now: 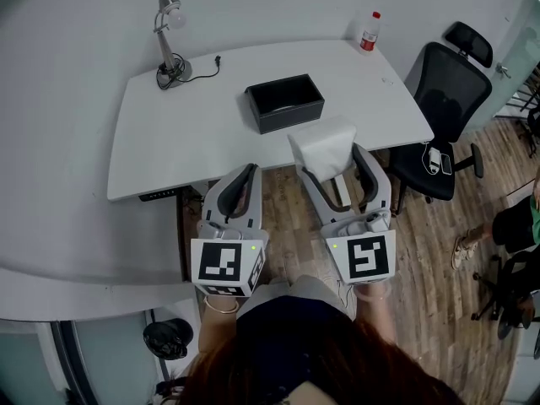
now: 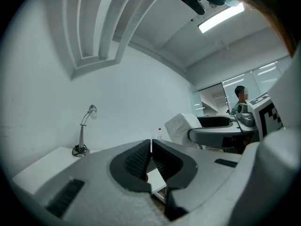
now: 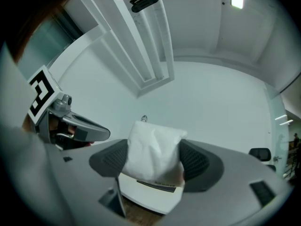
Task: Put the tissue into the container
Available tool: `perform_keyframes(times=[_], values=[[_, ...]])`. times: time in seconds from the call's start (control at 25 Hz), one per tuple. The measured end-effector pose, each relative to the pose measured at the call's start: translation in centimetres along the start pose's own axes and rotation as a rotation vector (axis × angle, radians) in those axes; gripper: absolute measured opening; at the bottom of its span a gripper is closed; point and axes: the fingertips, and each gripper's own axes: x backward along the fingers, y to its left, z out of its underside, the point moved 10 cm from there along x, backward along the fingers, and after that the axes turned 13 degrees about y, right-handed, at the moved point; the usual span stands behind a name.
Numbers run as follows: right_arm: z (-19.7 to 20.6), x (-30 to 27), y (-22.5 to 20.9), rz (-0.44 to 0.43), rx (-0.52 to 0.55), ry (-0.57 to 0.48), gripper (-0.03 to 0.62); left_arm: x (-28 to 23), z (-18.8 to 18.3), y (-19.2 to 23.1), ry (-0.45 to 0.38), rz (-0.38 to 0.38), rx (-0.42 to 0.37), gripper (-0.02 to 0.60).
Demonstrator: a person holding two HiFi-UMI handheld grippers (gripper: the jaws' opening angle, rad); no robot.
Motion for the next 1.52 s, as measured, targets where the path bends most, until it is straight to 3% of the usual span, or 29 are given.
perform_keyframes(times=[1.52], values=[[0.4, -12.6, -3.6, -0.026, -0.033, 0.062, 0.359, -10.9, -1.5, 6.2, 0.041, 0.035, -0.015, 0.029]])
